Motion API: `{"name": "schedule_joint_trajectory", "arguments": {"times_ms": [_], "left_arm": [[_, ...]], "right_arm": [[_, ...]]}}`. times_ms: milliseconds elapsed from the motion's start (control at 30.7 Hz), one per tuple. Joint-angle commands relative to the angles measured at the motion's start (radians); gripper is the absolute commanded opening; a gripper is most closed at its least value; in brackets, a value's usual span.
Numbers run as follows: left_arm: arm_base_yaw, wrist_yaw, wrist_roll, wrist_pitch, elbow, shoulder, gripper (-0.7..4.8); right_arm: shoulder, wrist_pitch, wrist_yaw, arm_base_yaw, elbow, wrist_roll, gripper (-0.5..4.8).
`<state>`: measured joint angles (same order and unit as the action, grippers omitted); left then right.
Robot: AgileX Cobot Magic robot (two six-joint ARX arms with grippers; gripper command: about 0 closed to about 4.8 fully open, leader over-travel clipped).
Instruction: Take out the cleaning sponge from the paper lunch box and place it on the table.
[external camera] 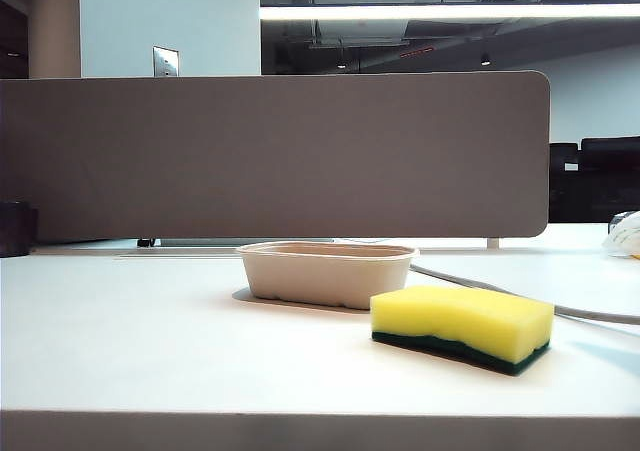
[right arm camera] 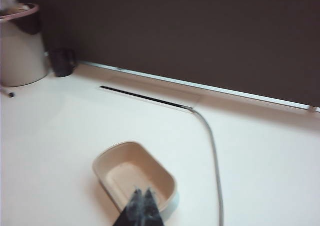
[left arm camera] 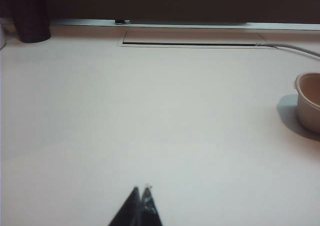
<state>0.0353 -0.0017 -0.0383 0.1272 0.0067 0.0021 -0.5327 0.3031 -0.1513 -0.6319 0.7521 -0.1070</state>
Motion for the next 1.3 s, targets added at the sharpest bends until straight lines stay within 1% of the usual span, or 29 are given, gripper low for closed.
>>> {"name": "schedule_joint_trajectory", "arguments": {"times_ms": [33, 228, 618, 651, 716, 781, 846, 976, 1074, 1139, 1204, 1302], "left_arm": [[0.0, 0.003, 0.001, -0.009, 0.001, 0.0, -0.05], [0.0, 0.003, 0.001, -0.009, 0.001, 0.0, -0.05], [0.0, 0.003, 0.001, -0.009, 0.001, 0.0, -0.05], [0.0, 0.003, 0.001, -0.009, 0.001, 0.0, -0.05], [0.0, 0.003, 0.001, -0.009, 0.001, 0.0, -0.05], [0.0, 0.003, 0.001, -0.009, 0.001, 0.0, -0.05], [0.0, 0.002, 0.001, -0.009, 0.001, 0.001, -0.05], [0.0, 0.003, 0.001, -0.009, 0.001, 0.0, -0.05], [0.0, 0.002, 0.001, -0.009, 0.001, 0.0, -0.05], [0.0, 0.003, 0.001, -0.009, 0.001, 0.0, -0.05], [0.0, 0.003, 0.001, -0.008, 0.001, 0.0, -0.05], [0.0, 0.002, 0.001, -0.009, 0.001, 0.0, -0.05]], "right_arm": [[0.034, 0.006, -0.007, 0.0, -0.017, 0.003, -0.09], [0.057, 0.096, -0.007, 0.0, -0.016, 0.003, -0.09], [0.057, 0.121, -0.007, 0.0, -0.016, 0.003, -0.09], [0.059, 0.124, -0.008, 0.0, -0.016, 0.013, -0.09], [0.074, 0.13, -0.04, 0.015, -0.024, 0.119, -0.09], [0.094, 0.131, -0.056, 0.059, -0.043, 0.158, -0.09], [0.13, 0.103, -0.051, 0.139, -0.089, 0.17, -0.08], [0.216, -0.011, -0.042, 0.325, -0.233, 0.151, -0.08], [0.279, -0.105, 0.053, 0.456, -0.359, 0.151, -0.09], [0.307, -0.169, 0.096, 0.505, -0.435, 0.152, -0.09], [0.333, -0.214, 0.101, 0.528, -0.494, 0.153, -0.09], [0.367, -0.272, 0.106, 0.536, -0.58, 0.152, -0.08]]}}
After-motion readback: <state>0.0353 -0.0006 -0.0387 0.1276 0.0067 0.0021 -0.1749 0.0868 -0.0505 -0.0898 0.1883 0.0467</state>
